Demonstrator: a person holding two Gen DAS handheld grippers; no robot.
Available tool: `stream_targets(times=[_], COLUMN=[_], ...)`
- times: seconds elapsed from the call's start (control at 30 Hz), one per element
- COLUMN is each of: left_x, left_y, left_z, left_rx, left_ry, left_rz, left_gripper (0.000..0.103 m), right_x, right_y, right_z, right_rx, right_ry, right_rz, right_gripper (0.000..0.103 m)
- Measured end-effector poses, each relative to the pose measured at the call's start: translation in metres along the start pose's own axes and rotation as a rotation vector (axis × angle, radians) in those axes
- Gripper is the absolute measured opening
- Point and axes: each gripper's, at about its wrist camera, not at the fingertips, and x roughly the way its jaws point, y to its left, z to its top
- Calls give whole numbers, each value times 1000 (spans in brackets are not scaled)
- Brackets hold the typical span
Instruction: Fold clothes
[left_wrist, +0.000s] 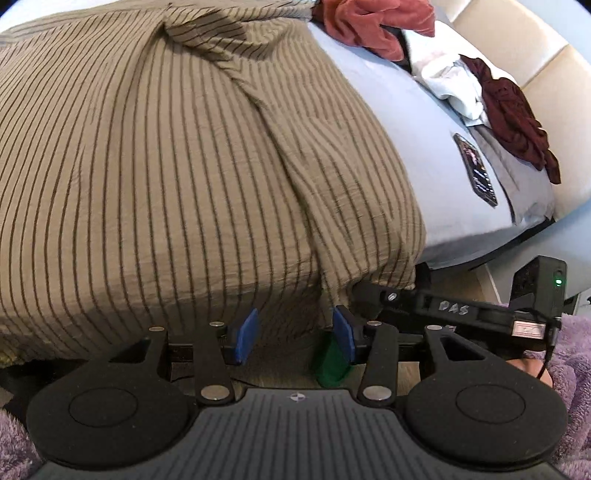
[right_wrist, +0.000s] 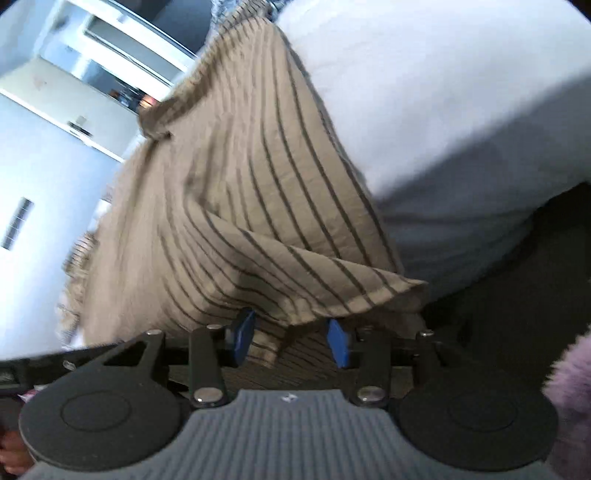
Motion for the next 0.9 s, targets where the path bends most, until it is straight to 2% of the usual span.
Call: stream_targets(times=[0.03, 0.07, 0.2, 0.3, 0.37, 0.43, 0.6, 0.63, 0.67, 0.7, 0.83, 0.9], left_x=[0, 0, -1, -3, -1, 1, 4, 3, 4, 4, 7, 8], left_y=[1, 2, 4, 6, 7, 8, 2, 1, 1, 1, 2, 5], left_z=[-1, -1, 0, 1, 1, 2, 3, 3, 3, 3, 3, 3], left_rx=[-7, -13, -30, -69, -102, -126, -102, -98, -97, -95, -93, -94], left_ry=[2, 1, -4, -2, 4, 9, 19, 18, 18, 18, 26, 30], left_rz=[4, 5, -9, -70, -99, -110, -86, -84, -81, -79, -73, -68], left_gripper=[43, 43, 43, 43, 43, 43, 43, 43, 43, 43, 43, 43], right_x=[-2, -5, -22, -36, -43, -44, -27, -25, -20, -17, -5, -2], right_y=[2, 3, 31, 53, 67, 71, 41, 36, 33, 31, 20, 16], right_z=[1, 2, -3, -11, -17, -22, -20, -20, -19, -18, -15, -13], right_rx=[-1, -3, -51, -103, -157, -183, -87, -78, -73, -73, -61, -43], right_ry=[-2, -5, -15, -10, 6, 11, 48, 50, 45, 35, 6, -7], right_rz=[32, 63, 135, 168, 156, 93, -9, -14, -20, -23, -6, 25], right_gripper=[10, 4, 0, 0, 0, 1, 10, 19, 50, 62, 63, 53])
